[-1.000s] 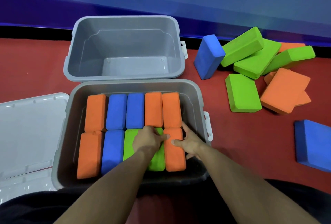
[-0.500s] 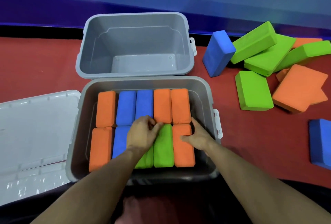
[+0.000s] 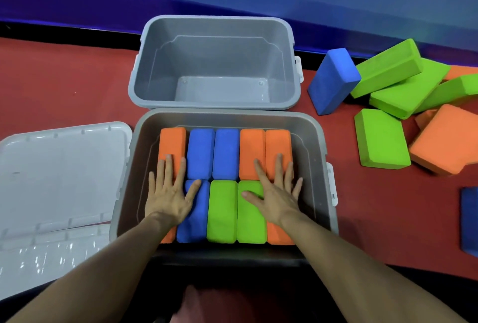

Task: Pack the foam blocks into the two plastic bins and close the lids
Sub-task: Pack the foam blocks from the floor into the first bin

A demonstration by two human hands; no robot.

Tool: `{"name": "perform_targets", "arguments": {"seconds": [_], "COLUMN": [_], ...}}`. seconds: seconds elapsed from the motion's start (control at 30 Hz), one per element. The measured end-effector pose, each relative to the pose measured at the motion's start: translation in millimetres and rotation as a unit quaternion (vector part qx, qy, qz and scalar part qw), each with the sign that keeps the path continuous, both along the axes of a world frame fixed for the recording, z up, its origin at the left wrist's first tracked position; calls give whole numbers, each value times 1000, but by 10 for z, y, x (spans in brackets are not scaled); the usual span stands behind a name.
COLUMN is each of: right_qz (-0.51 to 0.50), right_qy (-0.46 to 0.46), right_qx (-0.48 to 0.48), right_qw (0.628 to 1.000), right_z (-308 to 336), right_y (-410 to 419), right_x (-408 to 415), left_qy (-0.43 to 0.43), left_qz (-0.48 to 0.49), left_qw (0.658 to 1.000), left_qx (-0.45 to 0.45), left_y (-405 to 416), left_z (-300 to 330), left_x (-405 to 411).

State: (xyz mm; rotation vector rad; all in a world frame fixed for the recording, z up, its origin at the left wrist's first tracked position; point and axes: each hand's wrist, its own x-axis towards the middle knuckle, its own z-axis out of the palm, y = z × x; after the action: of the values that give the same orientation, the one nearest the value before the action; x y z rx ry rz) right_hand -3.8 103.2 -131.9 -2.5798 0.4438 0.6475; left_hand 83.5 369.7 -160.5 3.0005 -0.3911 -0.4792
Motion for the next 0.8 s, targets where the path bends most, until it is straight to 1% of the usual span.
{"name": "perform_targets", "arguments": {"seconds": [0.07, 0.2, 0.3, 0.4, 0.53, 0.6, 0.63, 0.67, 0.73, 0.77, 0.8], "right_qz": [7, 4, 14, 39, 46, 45, 44, 45, 45, 44, 44], "right_qy": [18, 36, 44, 34, 33, 41, 43, 45, 46, 47, 46], "right_qx": [-19, -47, -58, -69, -73, -68, -65, -63, -58, -58, -59], "right_qw": [1000, 998, 997, 996, 996, 996, 996, 996, 996, 996, 996], "right_z": [-85, -110, -85, -100, -119, -104, -95, -92, -79, -75, -75], "right_y": [23, -242, -387, -189, -21, -51, -56, -54, -39, -28, -21], "right_x": [-16, -114, -163, -91, -23, -28, -26, -22, -4, -4, -5], "left_qy": [-23, -16, -12, -24, -19, -36, -56, -75, -103, -100, -61], "left_qz": [-31, -74, -73, -60, -51, -64, -60, -39, 56, 110, 160], "left_qw": [999, 997, 997, 998, 999, 997, 996, 993, 979, 968, 954], "left_qx": [17, 30, 30, 7, 5, -14, -40, -79, -164, -204, -246], "left_y": [14, -55, -50, -36, -10, -4, -14, -23, -43, -41, -27], "left_z": [-25, -46, -46, -59, -32, 9, 51, 75, 78, 66, 57], "left_x": [4, -2, 22, 14, 24, 69, 113, 181, 382, 488, 590]}}
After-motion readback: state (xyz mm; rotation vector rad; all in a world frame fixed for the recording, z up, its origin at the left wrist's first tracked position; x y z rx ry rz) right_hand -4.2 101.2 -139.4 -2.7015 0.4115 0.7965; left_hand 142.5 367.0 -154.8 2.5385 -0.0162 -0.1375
